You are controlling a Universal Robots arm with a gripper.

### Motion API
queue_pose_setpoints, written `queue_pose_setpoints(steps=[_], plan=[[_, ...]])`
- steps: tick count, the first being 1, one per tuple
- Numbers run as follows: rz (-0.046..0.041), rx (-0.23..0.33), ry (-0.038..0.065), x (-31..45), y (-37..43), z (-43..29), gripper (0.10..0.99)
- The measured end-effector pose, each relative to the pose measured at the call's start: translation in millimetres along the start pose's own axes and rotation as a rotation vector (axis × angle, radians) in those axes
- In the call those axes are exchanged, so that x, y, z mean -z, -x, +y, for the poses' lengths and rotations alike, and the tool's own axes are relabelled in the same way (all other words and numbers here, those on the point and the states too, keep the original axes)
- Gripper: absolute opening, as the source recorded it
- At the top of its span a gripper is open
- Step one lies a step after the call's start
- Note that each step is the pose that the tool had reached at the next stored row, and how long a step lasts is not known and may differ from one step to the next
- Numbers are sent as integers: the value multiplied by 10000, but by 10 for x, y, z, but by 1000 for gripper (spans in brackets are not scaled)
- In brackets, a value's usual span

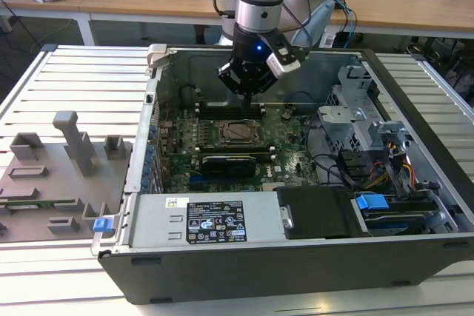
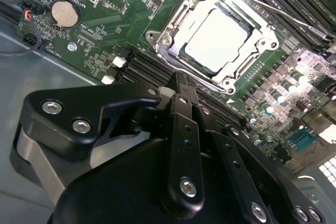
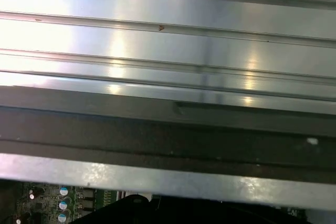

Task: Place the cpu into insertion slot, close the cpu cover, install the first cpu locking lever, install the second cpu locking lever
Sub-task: 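Install the first cpu locking lever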

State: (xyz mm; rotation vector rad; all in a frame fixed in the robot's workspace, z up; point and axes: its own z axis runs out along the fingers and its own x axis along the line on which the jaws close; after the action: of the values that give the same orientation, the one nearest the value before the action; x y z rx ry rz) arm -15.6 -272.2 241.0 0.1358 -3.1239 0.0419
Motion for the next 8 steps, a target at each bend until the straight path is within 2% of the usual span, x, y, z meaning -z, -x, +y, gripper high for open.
queue_pose_setpoints(steps=[3,8], plan=[[0,0,0,37,-1,-1,106],[0,0,-1,54,-3,-33,106]])
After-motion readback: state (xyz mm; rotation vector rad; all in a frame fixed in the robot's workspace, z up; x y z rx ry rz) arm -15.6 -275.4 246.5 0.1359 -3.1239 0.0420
